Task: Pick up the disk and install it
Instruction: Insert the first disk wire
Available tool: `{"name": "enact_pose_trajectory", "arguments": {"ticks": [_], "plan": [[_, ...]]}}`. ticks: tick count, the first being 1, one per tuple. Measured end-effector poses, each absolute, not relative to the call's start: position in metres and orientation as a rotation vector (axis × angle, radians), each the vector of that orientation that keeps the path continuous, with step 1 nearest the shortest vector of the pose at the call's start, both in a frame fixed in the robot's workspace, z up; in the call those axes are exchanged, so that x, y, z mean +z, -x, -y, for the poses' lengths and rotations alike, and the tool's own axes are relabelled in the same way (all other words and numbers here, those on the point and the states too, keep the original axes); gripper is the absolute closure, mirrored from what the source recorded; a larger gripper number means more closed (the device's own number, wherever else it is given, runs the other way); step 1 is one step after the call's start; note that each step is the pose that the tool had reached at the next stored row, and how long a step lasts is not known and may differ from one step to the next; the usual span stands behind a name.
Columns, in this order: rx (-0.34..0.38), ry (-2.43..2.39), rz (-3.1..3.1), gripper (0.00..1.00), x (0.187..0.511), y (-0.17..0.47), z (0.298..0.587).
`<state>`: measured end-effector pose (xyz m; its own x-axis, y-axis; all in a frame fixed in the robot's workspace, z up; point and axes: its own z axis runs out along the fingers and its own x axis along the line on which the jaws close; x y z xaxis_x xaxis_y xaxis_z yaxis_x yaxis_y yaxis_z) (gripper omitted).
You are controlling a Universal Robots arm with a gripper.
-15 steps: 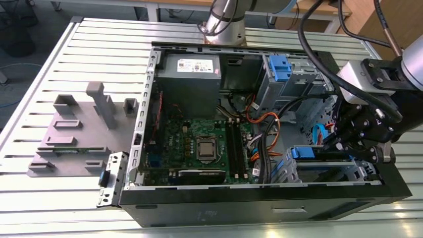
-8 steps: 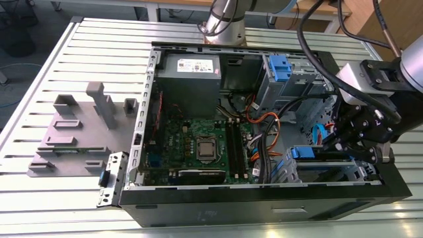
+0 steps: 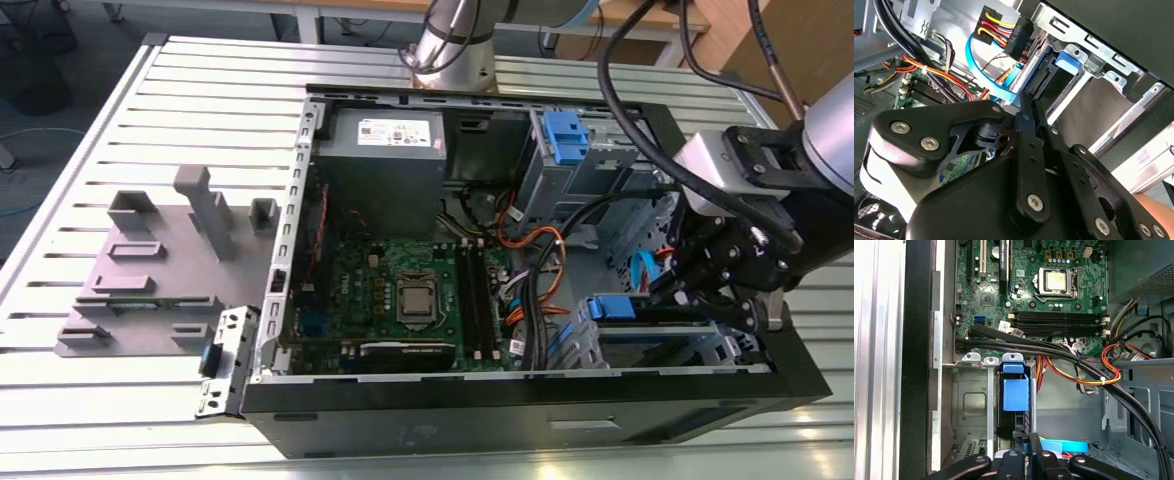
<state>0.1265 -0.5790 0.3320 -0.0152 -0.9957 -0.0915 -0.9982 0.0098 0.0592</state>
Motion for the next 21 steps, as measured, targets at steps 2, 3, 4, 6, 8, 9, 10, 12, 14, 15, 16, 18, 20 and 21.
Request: {"name": "enact_pose_trajectory", "arguments": {"ticks": [2,3,4,6,8,9,10,12,14,15,16,18,20,21], "plan": [[0.166,2.188,-2.216,0.84,0.332,-0.1265,0.579],[0.166,2.188,-2.215,0.84,0.3316,-0.1265,0.579],[0.166,2.188,-2.215,0.84,0.3308,-0.1265,0.579],[0.166,2.188,-2.216,0.84,0.3299,-0.1265,0.579],[0.166,2.188,-2.216,0.84,0.3297,-0.1265,0.579],[0.166,2.188,-2.216,0.84,0.3296,-0.1265,0.5791],[0.166,2.188,-2.215,0.84,0.3294,-0.1265,0.579],[0.166,2.188,-2.215,0.84,0.3294,-0.1265,0.579],[0.167,2.187,-2.215,0.83,0.3289,-0.1265,0.579],[0.167,2.187,-2.215,0.77,0.3289,-0.1265,0.579],[0.167,2.188,-2.215,0.71,0.3291,-0.1265,0.579],[0.166,2.188,-2.215,0.71,0.3292,-0.1265,0.579],[0.166,2.188,-2.216,0.71,0.3303,-0.1265,0.579],[0.166,2.188,-2.215,0.71,0.332,-0.1265,0.579]]}}
